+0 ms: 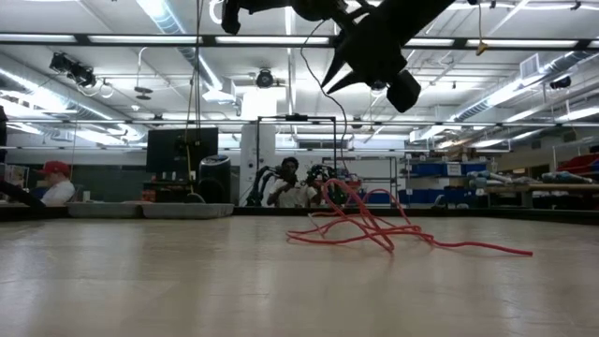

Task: Coil cords
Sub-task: Coil the red wire onto the spool

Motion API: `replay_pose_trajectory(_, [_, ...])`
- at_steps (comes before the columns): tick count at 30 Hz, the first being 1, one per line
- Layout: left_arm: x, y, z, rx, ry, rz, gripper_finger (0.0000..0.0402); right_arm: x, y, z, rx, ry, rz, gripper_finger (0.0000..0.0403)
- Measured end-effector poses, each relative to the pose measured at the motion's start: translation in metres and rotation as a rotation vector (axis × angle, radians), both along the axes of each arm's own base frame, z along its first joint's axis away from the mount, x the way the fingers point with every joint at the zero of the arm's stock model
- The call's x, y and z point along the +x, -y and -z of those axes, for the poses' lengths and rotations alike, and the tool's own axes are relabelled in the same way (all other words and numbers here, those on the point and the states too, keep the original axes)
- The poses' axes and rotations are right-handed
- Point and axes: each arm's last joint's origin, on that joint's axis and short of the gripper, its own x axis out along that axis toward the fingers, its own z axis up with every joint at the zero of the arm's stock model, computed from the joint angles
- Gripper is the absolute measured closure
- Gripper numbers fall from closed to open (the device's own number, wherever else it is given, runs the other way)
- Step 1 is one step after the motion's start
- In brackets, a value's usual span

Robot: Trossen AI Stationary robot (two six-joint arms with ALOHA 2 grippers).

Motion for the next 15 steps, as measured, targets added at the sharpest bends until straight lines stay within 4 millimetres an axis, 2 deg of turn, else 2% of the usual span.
replay_pose_trajectory(15, [0.0002,0.0001,0.0004,0.0,-0.004,0.006,0.0401,-0.0027,0.0087,0.0053,-0.024,-0.145,-0.068,0.0358])
